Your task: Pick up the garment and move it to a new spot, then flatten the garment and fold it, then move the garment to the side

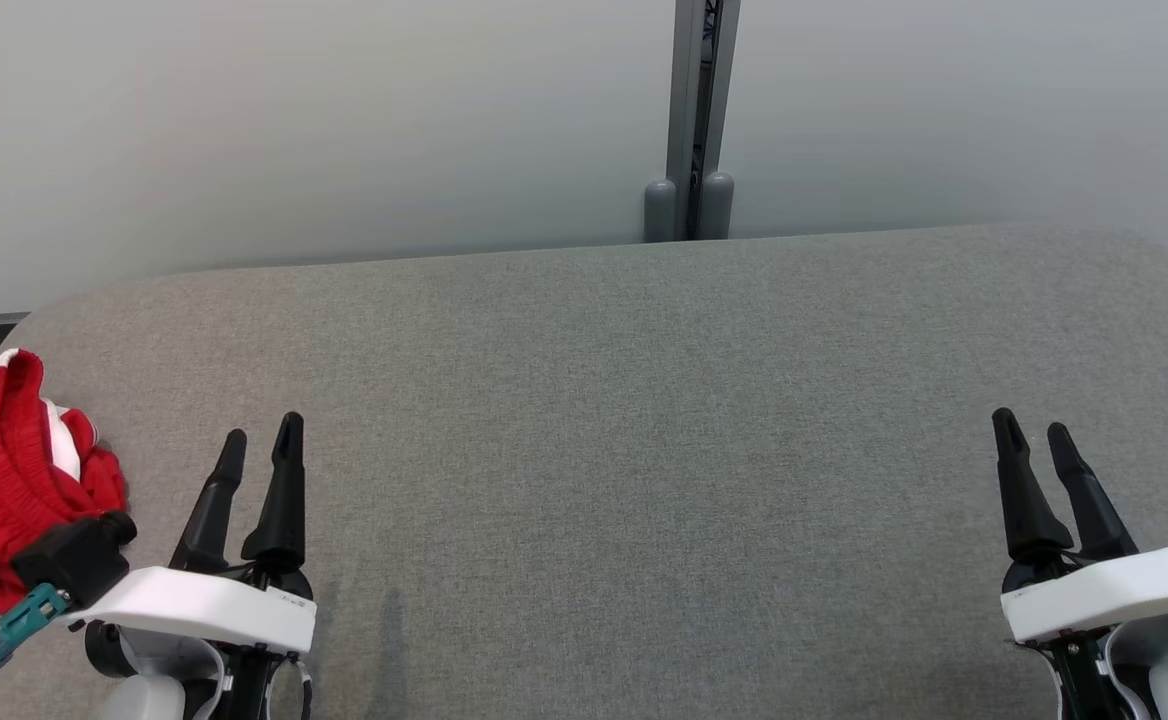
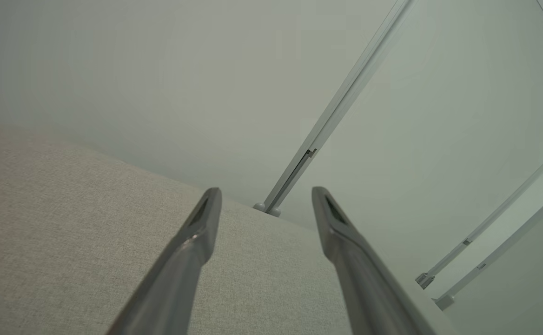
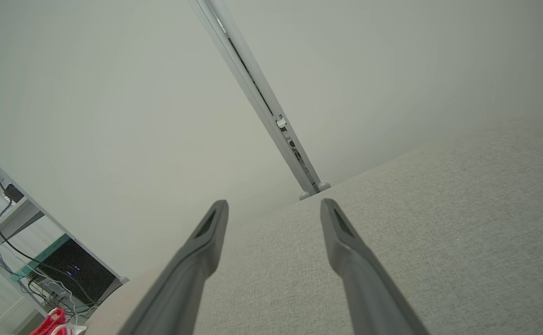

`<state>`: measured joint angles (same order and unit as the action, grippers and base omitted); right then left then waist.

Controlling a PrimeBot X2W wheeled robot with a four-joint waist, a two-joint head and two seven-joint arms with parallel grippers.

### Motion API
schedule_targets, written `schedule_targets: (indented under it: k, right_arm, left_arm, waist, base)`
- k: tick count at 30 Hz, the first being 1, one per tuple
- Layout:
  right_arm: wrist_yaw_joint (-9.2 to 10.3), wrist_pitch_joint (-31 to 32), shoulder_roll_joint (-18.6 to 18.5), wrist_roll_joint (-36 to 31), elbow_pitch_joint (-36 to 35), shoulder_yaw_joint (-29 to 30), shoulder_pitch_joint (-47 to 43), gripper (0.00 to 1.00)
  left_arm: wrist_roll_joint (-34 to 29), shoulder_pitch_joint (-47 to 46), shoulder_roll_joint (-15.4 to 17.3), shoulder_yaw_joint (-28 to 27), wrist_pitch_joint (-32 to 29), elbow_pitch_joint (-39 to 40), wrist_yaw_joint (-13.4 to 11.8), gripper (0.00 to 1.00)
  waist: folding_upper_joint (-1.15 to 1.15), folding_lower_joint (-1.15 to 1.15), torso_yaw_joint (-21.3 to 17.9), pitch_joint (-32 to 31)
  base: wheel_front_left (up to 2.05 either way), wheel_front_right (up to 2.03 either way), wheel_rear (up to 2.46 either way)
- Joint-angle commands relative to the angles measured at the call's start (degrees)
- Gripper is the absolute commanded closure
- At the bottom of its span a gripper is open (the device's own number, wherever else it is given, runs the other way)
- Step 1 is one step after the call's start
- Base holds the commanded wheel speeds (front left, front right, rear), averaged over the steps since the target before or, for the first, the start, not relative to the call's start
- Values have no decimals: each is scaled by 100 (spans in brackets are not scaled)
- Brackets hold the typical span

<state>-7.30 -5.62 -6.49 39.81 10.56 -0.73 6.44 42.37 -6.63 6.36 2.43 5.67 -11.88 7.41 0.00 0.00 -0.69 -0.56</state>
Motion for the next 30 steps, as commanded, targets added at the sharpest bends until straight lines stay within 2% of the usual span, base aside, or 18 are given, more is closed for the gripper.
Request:
schedule_targets:
  k: [1, 16, 30]
  right_arm:
    - [-24, -61, -65, -167, -44, -15, 63, 0]
    - [-25, -302, -56, -1514, 290, 37, 63, 0]
    - [-27, -501, -47, -2325, 565, -1, 125, 0]
  left_arm:
    - [-152, -58, 62, 5, 53, 35, -16, 0]
    - [-1297, -17, 139, 114, 293, -330, -191, 0]
    - [-2064, 11, 194, 180, 492, -554, -226, 0]
  waist:
    - [0, 0, -1, -2]
    - [0, 0, -2, -33]
    - [0, 0, -13, -68]
  base:
    - [0, 0, 0]
    - [0, 0, 0]
    - [0, 0, 0]
